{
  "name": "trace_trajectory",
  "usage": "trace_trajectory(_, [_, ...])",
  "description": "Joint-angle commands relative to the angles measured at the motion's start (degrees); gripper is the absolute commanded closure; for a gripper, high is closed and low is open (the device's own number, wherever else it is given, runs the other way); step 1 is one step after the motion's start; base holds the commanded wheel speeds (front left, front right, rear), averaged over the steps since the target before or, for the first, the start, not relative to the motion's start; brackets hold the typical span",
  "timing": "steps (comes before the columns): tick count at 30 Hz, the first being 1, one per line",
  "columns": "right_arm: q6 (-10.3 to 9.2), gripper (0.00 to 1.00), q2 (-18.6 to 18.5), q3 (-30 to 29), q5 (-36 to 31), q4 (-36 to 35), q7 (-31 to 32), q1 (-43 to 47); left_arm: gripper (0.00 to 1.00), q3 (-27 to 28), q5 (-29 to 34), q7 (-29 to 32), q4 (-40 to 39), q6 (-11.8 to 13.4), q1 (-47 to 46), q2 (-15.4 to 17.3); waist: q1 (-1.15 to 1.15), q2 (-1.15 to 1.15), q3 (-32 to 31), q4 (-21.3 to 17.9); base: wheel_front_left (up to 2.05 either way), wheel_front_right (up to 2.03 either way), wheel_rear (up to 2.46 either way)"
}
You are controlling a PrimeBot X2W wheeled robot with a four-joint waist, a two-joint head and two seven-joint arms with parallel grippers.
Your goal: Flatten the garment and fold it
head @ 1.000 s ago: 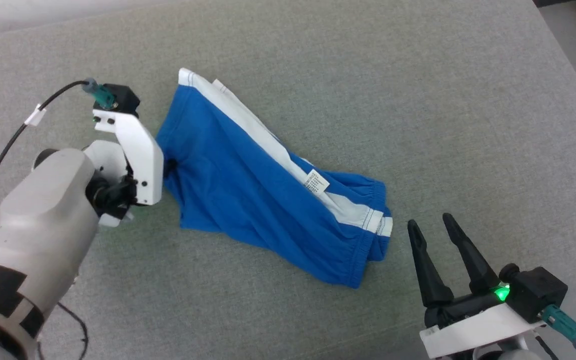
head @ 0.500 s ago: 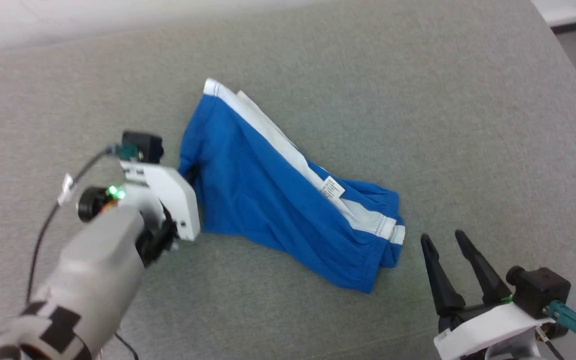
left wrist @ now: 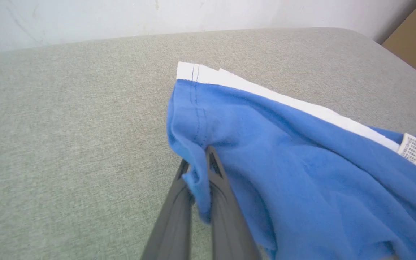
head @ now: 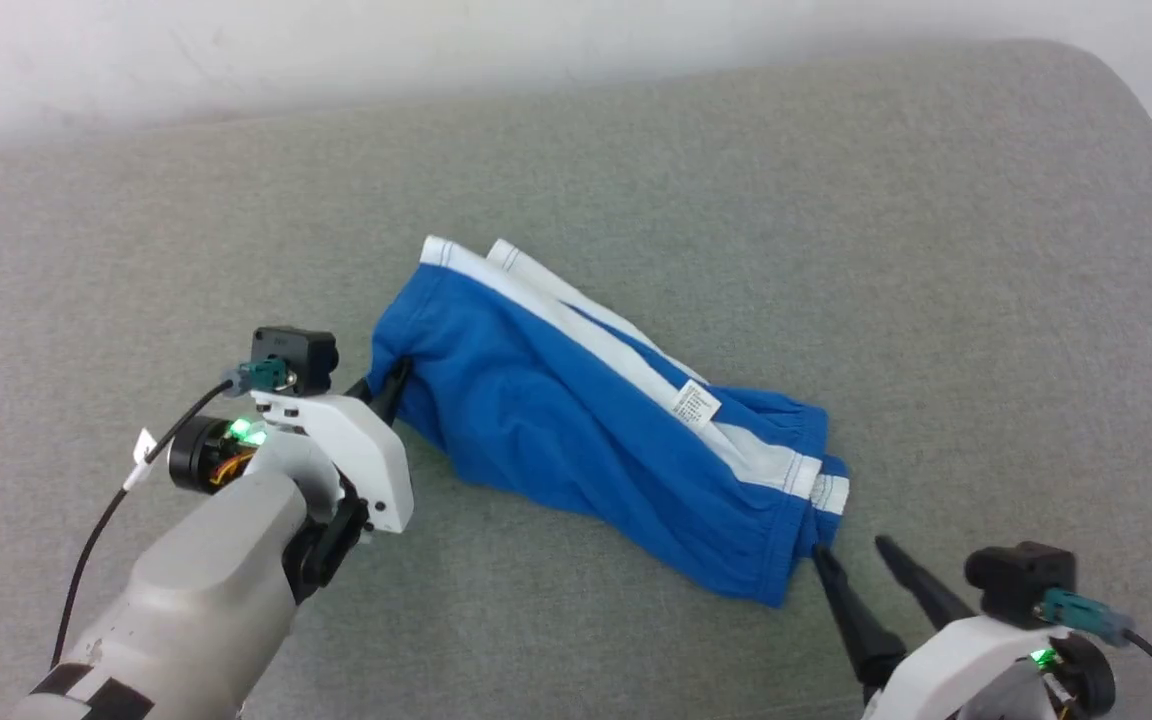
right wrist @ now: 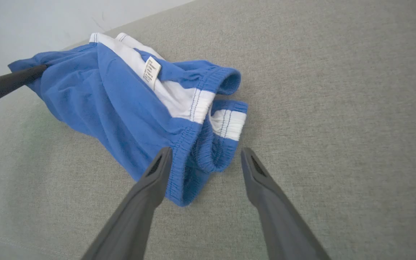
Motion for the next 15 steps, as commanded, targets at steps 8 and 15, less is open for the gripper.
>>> trace_trajectory(8, [-0.11,0.00,0.0,0.8,-1.6,5.5,8.3,-5.1,1.00,0.0,-0.2,0.6,-6.2,2.9,3.4,2.1,0.00,-0.01,0.5,1.4,0.00,0.00,0.00])
trace_trajectory(15, [-0.11,0.00,0.0,2.0,-2.6,18.1,12.9,-12.5,1.00,0.5,-0.3,0.6,-10.4,4.5,3.7,3.5,0.00,-0.01,2.7,1.7,0.00,0.00,0.00])
